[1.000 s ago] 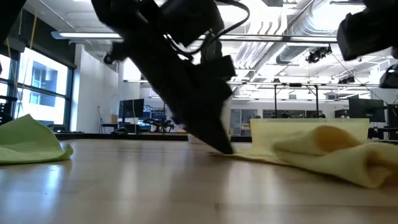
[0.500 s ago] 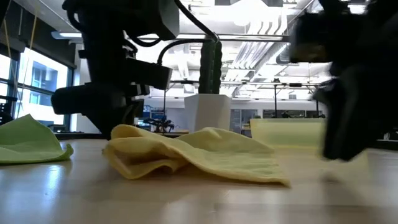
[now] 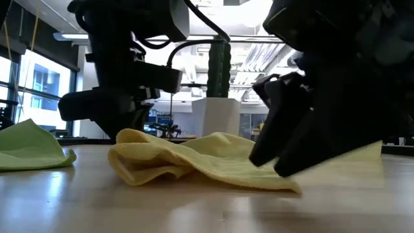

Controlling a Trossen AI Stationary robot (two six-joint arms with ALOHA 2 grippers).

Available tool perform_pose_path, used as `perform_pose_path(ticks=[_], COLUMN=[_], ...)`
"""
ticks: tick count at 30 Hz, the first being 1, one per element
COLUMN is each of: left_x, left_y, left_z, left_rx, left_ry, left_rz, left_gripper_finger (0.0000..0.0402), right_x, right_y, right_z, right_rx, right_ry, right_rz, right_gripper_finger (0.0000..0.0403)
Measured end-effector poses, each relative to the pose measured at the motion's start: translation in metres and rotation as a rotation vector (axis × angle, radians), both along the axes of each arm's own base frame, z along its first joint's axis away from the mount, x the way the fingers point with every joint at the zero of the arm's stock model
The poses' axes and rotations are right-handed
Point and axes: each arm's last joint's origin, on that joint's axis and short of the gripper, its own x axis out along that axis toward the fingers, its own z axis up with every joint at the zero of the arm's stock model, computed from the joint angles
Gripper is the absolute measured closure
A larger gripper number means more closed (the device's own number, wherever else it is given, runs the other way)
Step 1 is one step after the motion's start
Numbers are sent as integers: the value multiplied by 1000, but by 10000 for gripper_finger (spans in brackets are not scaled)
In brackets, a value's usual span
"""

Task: Roll microfiber towels into tight, uniform cylinder then place into a basket
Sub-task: Roll the yellow towel

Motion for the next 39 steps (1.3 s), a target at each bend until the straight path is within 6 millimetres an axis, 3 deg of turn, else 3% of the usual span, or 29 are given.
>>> perform_pose_path(ticks=[7, 14, 22, 30, 39], left_x=[0, 0, -4, -10, -12], left_y=[0, 0, 1, 4, 8], left_z=[0, 0, 0, -2, -2], left_rx=[4, 6, 22, 97, 253], left_ry=[-1, 8, 62, 139, 260], left_rz=[1, -10, -43, -149, -402], left_gripper_finger=[300, 300, 300, 300, 300], right_x=[4, -3, -18, -42, -49], right_y=[5, 0, -9, -31, -42], right_z=[-16, -23, -6, 21, 23], right_rx=[59, -4, -78, -282, -373], right_ry=[8, 127, 232, 343, 412], right_rz=[26, 17, 12, -69, -110], right_gripper_finger=[258, 258, 258, 258, 258])
